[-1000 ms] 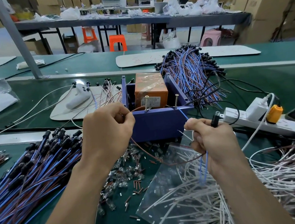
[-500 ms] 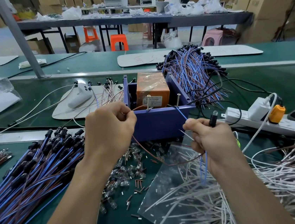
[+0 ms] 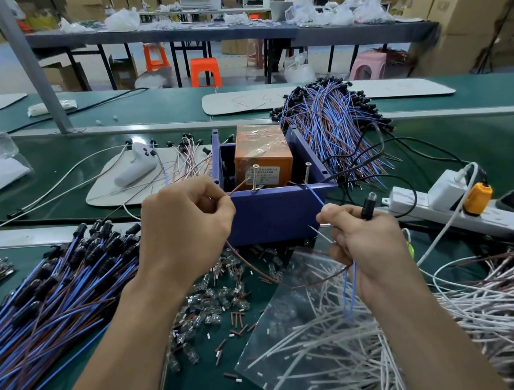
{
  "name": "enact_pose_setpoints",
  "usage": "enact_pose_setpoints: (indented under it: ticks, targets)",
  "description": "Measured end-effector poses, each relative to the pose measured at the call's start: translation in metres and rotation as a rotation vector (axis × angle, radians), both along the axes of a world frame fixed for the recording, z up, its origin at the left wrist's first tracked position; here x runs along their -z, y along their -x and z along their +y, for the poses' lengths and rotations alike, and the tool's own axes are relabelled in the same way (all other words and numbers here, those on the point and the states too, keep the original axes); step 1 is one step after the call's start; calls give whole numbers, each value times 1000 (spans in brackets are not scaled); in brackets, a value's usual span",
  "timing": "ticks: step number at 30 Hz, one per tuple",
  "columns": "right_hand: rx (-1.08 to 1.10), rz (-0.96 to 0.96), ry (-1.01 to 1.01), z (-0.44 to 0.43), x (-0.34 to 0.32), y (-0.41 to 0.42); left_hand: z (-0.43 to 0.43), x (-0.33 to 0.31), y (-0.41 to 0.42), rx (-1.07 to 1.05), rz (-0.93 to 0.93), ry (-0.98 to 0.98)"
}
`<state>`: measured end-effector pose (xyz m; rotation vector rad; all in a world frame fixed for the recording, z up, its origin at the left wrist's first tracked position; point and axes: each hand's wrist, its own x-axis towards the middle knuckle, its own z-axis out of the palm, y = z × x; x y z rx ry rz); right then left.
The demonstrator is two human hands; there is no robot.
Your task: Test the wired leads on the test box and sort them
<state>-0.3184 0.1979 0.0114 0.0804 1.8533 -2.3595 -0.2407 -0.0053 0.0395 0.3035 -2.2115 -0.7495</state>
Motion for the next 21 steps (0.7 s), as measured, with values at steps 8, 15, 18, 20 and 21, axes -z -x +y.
enact_pose_setpoints:
  ticks: [8, 15, 18, 20, 21]
  targets:
    - [19, -20, 0, 0, -2, -3, 3, -1, -2, 77, 9, 14]
    - [-7, 14, -29, 2, -1, -4, 5, 2, 2, 40, -18, -9]
    - [-29, 33, -39, 2, -1, -6, 4, 2, 2, 28, -31, -26]
    - [-28, 33, -38, 2, -1, -5, 4, 2, 3, 18, -38, -39]
    - [-24, 30, -36, 3, -1, -5, 4, 2, 3, 15, -41, -43]
